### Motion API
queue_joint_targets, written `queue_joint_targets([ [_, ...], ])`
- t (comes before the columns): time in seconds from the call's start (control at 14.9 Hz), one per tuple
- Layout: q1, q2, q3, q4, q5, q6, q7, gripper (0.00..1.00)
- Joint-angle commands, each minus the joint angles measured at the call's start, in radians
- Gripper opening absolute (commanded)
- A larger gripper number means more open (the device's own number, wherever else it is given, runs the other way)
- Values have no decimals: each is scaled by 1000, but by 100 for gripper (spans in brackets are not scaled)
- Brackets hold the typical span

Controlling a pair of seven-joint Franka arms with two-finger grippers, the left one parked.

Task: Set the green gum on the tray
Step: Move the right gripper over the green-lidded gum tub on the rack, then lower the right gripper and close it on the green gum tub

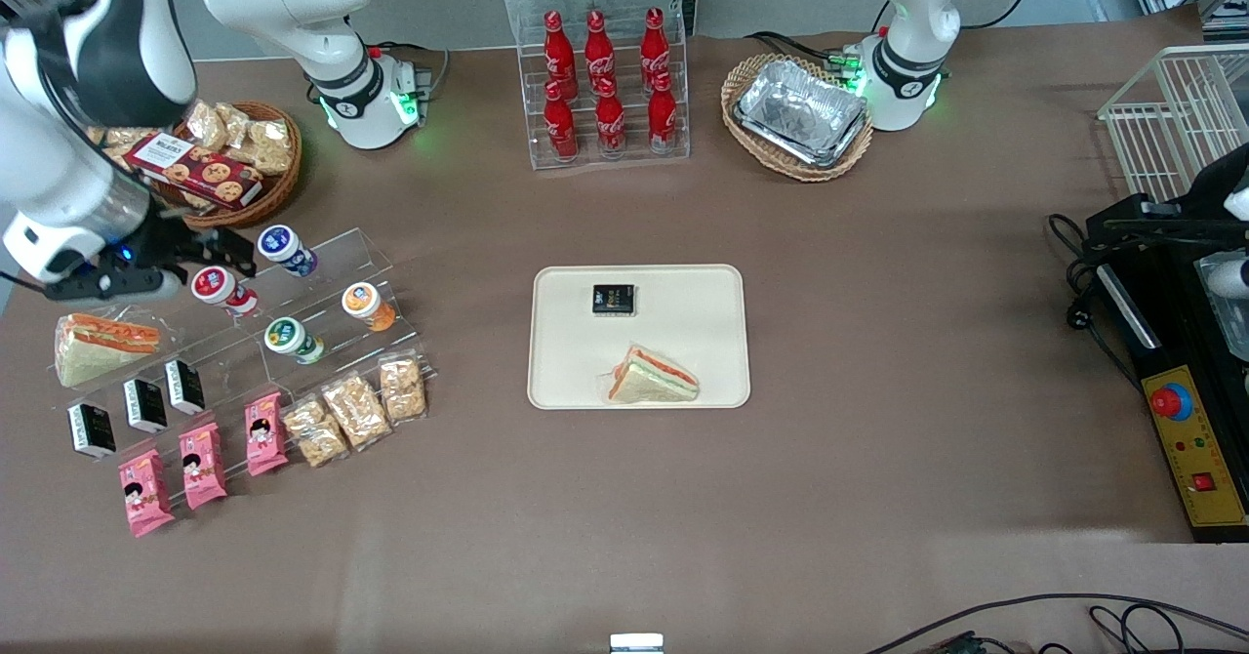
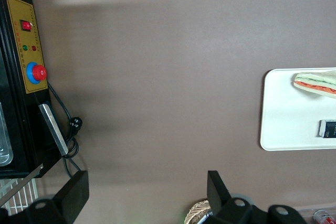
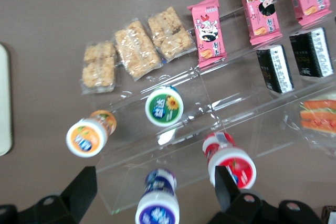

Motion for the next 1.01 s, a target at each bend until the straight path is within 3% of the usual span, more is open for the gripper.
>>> queue_joint_targets([
  [0.0,-2,119,-10,1,11,81,-16,99],
  [0.34,-2,214,-9,-64,54,248,-18,98],
  [0.81,2,214,-9,-212,75,426,-19,98],
  [0.94,5,214,-9,-212,75,428,-19,80],
])
